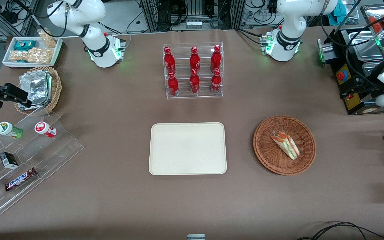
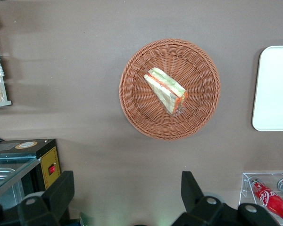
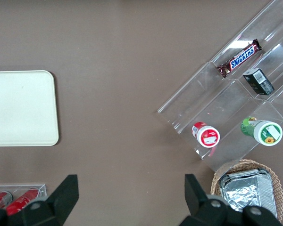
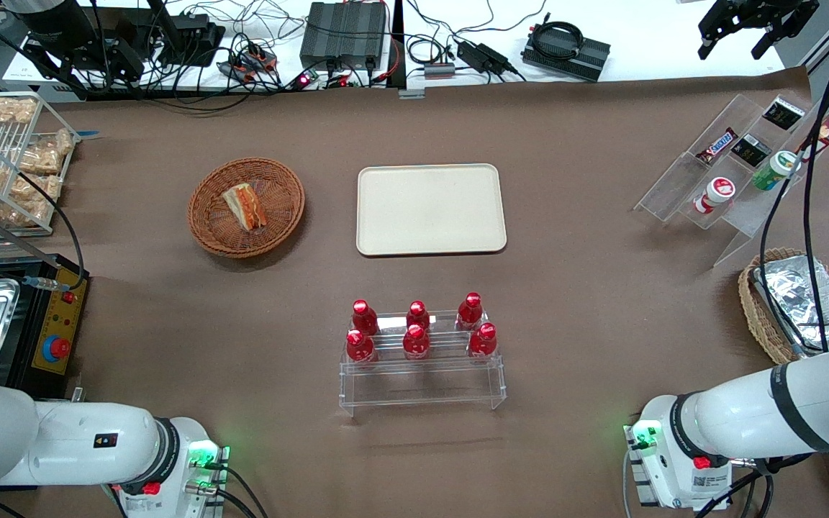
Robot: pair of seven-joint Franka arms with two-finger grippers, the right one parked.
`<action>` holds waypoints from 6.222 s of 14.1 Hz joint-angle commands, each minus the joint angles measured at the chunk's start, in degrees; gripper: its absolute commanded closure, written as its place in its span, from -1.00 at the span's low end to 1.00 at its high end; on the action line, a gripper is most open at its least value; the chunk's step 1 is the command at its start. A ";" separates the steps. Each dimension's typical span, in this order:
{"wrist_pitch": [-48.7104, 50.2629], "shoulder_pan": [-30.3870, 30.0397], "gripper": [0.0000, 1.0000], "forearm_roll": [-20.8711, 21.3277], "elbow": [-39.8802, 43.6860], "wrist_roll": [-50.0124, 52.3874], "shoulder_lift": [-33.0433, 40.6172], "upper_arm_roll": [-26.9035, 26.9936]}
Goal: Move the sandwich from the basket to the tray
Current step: 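Move the left gripper over the wicker basket above the sandwich, then lower the left gripper and close it on the wrapped sandwich, then lift the sandwich and carry it over the cream tray, then lower the sandwich onto the tray and open the left gripper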
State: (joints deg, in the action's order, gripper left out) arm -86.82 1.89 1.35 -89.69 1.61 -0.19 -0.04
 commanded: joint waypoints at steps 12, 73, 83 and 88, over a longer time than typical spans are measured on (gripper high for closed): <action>1.31 1.97 -1.00 -0.03 -3.90 1.38 -2.09 -0.05; -35.53 36.34 0.75 6.83 31.42 55.00 -58.34 -10.60; -15.26 31.77 -1.00 7.09 31.07 52.98 -41.67 -10.33; -3.98 24.50 -1.00 6.39 22.40 52.19 -31.03 -10.25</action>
State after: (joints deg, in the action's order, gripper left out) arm -90.82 29.81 7.92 -59.21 54.53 -35.67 -10.04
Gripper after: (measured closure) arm 0.000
